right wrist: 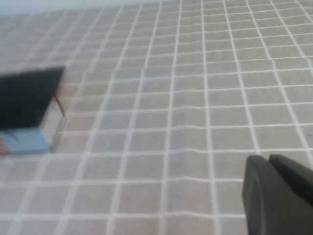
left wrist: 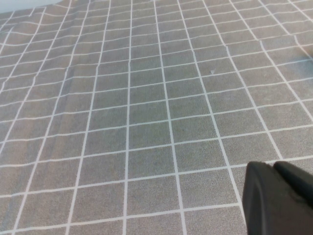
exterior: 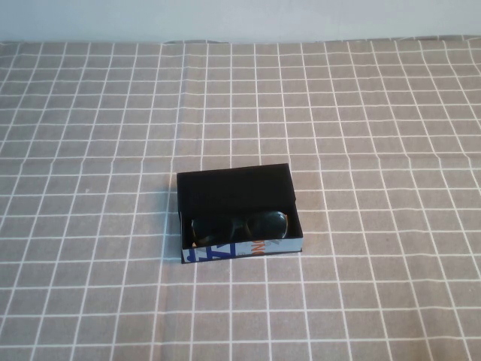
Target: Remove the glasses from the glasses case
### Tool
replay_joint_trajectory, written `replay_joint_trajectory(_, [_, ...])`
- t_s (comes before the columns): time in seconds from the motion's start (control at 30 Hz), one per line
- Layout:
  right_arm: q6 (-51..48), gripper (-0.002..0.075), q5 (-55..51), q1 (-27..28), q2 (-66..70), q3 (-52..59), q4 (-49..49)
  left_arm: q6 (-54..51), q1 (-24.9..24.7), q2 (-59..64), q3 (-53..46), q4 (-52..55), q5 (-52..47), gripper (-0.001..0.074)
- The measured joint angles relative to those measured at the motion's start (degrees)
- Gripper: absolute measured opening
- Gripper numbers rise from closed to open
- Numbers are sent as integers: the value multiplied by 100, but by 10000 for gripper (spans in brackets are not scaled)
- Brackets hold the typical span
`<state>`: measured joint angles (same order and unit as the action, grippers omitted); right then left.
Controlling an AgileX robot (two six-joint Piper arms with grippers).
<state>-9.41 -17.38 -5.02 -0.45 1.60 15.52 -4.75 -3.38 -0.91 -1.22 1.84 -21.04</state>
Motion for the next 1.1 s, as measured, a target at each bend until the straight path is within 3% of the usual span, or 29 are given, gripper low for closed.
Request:
replay_joint_trajectory(0.27, [0, -17, 1005, 0, 0, 0, 3167, 0, 0, 0, 0, 0, 0, -4])
replay_joint_trajectory(0.5, [0, -17, 1077, 0, 0, 0, 4168, 0, 0, 0, 0, 0, 0, -4])
replay_joint_trajectory(0.67, [0, -17, 265, 0, 564, -689, 3892, 0, 0, 0, 0, 0, 0, -4])
replay_joint_trajectory(0.9, [0, -17, -2137, 0, 3148, -2678, 2418, 0, 0, 0, 0, 0, 0, -4])
replay_joint_trajectory(1.1, [-583, -17, -3043, 0, 4988, -4042, 1701, 0, 0, 0, 0, 0, 0, -4])
